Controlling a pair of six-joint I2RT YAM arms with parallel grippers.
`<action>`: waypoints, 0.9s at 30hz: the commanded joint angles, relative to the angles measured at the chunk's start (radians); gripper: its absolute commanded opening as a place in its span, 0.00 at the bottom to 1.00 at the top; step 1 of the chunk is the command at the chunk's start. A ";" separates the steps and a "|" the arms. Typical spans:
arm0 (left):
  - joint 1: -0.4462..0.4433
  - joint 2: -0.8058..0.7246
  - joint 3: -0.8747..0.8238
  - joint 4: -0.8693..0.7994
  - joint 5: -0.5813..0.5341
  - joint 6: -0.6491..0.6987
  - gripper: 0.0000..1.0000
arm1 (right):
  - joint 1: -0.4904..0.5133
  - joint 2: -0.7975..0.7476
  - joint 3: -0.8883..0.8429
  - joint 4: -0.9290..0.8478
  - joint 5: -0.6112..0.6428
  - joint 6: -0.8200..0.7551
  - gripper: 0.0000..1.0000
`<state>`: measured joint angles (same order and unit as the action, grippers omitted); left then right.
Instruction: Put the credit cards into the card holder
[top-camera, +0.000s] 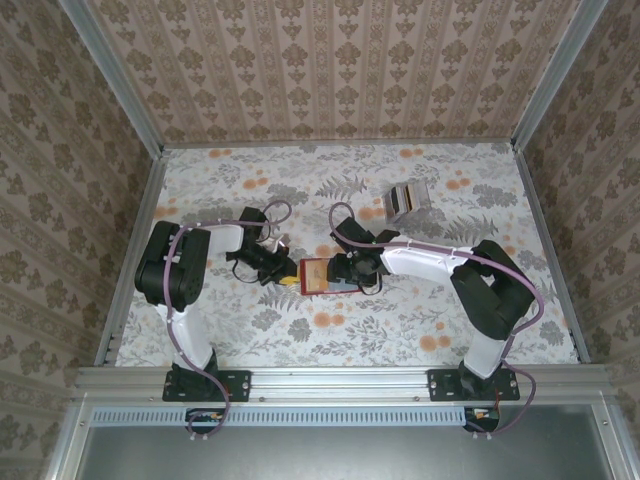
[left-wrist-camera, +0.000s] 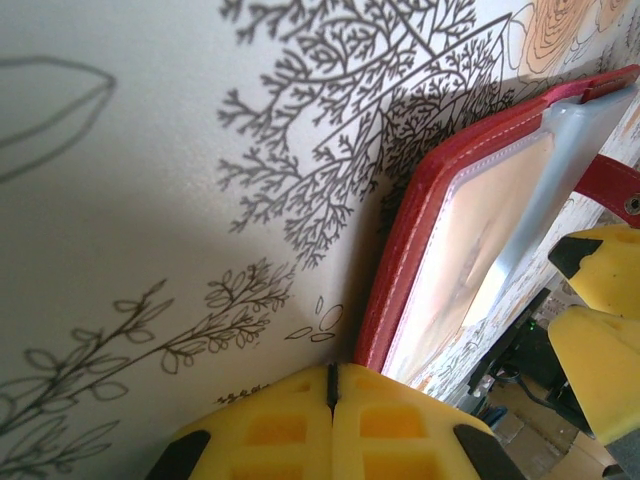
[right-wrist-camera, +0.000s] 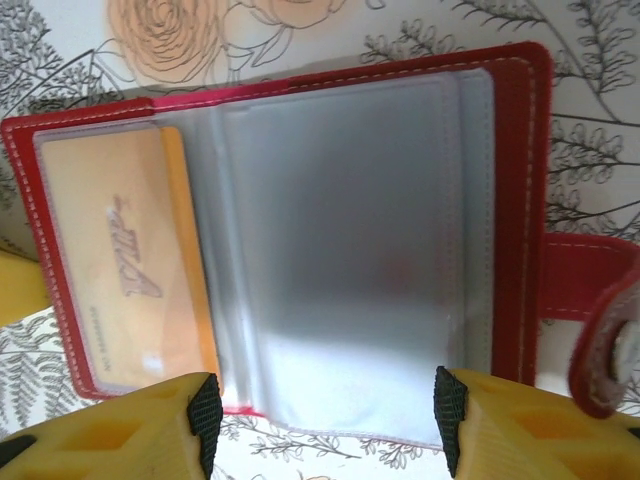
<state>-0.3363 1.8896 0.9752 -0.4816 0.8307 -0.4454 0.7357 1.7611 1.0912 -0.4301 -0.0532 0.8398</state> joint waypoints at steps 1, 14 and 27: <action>-0.020 0.024 0.000 0.012 -0.080 0.039 0.06 | -0.004 0.023 0.004 -0.028 0.045 0.002 0.62; -0.020 0.028 -0.026 0.080 -0.052 -0.001 0.08 | 0.008 0.068 0.056 -0.031 -0.009 -0.029 0.60; -0.029 0.022 -0.037 0.084 -0.044 -0.003 0.08 | 0.021 0.031 -0.010 0.205 -0.115 -0.022 0.46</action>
<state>-0.3386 1.8835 0.9688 -0.4690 0.8307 -0.4496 0.7452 1.8114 1.1076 -0.3130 -0.1242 0.8154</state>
